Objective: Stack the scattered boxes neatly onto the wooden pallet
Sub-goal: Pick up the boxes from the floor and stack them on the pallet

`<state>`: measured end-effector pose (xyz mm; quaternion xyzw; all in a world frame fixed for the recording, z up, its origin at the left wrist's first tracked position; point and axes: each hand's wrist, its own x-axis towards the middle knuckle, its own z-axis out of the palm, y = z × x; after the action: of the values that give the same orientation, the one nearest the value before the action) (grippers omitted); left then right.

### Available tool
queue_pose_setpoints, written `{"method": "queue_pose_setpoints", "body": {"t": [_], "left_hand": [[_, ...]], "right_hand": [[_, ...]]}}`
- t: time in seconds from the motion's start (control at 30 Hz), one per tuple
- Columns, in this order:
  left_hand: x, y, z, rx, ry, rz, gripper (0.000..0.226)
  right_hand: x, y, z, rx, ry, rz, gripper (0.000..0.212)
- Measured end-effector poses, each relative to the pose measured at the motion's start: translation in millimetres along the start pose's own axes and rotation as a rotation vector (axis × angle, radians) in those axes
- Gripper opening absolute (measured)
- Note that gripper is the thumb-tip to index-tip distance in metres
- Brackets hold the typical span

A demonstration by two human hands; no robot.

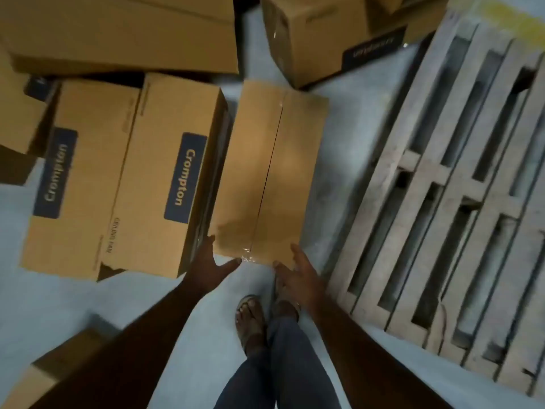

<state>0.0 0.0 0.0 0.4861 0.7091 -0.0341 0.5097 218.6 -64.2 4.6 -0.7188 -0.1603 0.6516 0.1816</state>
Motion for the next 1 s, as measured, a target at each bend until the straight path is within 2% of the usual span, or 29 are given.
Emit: {"method": "queue_pose_setpoints", "body": {"t": [0.07, 0.17, 0.23, 0.3, 0.4, 0.5, 0.6, 0.73, 0.87, 1.0], "left_hand": [[29, -9, 8, 0.037, 0.076, 0.030, 0.101], [63, -19, 16, -0.062, 0.089, -0.001, 0.084], [78, -25, 21, -0.115, 0.046, -0.068, 0.082], [89, -24, 16, -0.158, -0.012, -0.148, 0.088], [89, -21, -1, -0.190, -0.017, -0.169, 0.088], [59, -5, -20, -0.308, 0.031, -0.080, 0.063], [1, 26, -33, -0.496, -0.045, -0.005, 0.045], [-98, 54, -52, -0.580, -0.133, -0.001, 0.038], [-194, 86, -65, -0.545, -0.204, 0.004, 0.042], [-263, 145, -70, -0.481, -0.252, 0.129, 0.042]], "right_hand": [[30, 8, 9, -0.049, 0.062, -0.003, 0.088], [61, 17, 19, 0.061, 0.142, 0.014, 0.091], [76, 21, 23, 0.199, 0.158, 0.080, 0.083], [87, 20, 21, 0.236, 0.161, 0.115, 0.071], [79, 14, 7, 0.031, 0.226, 0.103, 0.058], [37, -1, -15, 0.083, 0.300, -0.031, 0.051], [-32, -26, -33, 0.346, 0.255, -0.105, 0.064], [-142, -49, -61, 0.443, 0.174, -0.080, 0.064], [-247, -50, -88, 0.453, 0.230, -0.091, 0.072], [-322, -49, -125, 0.579, 0.300, -0.120, 0.071]]}}
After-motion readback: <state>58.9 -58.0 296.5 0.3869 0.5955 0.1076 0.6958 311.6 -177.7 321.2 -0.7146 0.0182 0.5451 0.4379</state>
